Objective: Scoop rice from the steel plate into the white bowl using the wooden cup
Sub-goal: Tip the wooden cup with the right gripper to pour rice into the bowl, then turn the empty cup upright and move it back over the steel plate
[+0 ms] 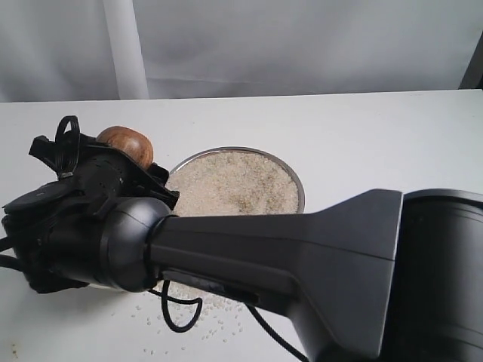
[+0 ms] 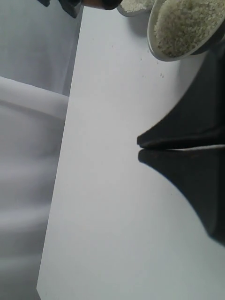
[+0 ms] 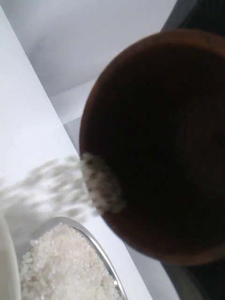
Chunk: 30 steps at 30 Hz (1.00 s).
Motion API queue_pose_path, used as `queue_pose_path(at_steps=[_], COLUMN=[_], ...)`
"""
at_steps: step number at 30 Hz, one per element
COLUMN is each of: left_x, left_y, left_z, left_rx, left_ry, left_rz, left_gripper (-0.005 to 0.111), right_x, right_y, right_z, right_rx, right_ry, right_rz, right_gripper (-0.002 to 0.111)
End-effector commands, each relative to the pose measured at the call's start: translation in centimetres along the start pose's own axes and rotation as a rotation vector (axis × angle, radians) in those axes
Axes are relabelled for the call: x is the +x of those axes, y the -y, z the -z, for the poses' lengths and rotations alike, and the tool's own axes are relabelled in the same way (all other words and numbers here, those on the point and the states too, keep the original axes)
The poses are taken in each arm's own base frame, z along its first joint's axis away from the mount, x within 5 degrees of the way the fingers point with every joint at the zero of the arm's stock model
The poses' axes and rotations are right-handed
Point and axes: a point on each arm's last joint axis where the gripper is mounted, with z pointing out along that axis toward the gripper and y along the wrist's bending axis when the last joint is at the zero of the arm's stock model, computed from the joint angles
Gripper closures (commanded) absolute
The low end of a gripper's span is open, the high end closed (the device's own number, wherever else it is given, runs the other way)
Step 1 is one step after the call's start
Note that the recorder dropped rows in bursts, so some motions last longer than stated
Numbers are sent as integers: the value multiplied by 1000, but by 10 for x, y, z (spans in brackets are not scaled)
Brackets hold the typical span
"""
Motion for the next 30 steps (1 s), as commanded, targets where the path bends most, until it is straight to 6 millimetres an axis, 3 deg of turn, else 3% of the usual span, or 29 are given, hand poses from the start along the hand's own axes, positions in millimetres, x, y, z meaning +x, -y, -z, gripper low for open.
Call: queue_pose_path(at_steps=[1,12,17,22,26,30], left_x=[-2,-2,-2,-2,-2,-2], left_y=[1,1,1,1,1,1], left_z=[0,0,0,0,0,0], left_rx=[11,11,11,11,11,11], left_ry=[9,9,9,9,9,9], left_rz=[6,6,6,6,6,6], left_gripper=[107,107,107,107,107,107], right_x=[8,8,6,27,60,94], right_y=[3,3,-5,-13,-15,-17], right_z=[3,3,3,3,5,10], right_rx=[12,13,-85,-224,-264,-253], right_ry=[-43,-42,45,191,222,197], right_rz=[14,-6,-320,-597,-812,-910], right_gripper=[108,108,108,108,108,108])
